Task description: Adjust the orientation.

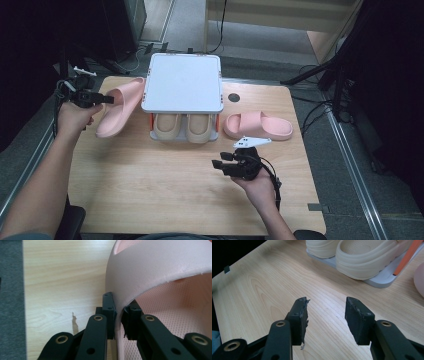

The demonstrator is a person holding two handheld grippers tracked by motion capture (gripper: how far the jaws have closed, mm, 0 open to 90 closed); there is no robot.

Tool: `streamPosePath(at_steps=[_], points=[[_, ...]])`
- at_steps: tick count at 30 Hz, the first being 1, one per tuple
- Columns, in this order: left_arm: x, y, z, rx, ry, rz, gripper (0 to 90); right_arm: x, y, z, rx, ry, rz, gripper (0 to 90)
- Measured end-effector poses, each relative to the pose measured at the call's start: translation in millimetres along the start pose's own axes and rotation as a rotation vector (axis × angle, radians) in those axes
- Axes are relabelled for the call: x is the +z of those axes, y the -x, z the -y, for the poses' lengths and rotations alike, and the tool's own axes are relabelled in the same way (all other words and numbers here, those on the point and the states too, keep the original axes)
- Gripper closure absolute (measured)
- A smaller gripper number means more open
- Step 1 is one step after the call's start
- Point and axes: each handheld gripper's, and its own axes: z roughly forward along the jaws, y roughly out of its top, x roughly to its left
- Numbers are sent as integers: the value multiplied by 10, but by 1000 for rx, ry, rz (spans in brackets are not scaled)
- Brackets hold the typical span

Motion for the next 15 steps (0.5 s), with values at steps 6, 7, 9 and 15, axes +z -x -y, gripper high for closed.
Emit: streamPosePath(at_steps=[6, 7, 9, 15], points=[[-76, 33, -149, 5, -9, -32, 815, 27, 7, -39, -5, 1, -12, 535], [-88, 38, -172, 3, -8, -37, 815, 34, 10, -47, -10, 4, -16, 535], [-117, 50, -215, 1, -5, -46, 815, 43, 10, -61, -7, 3, -18, 535], [-190, 50, -335, -12, -3, -58, 813, 74, 11, -92, -16, 1, -32, 534]])
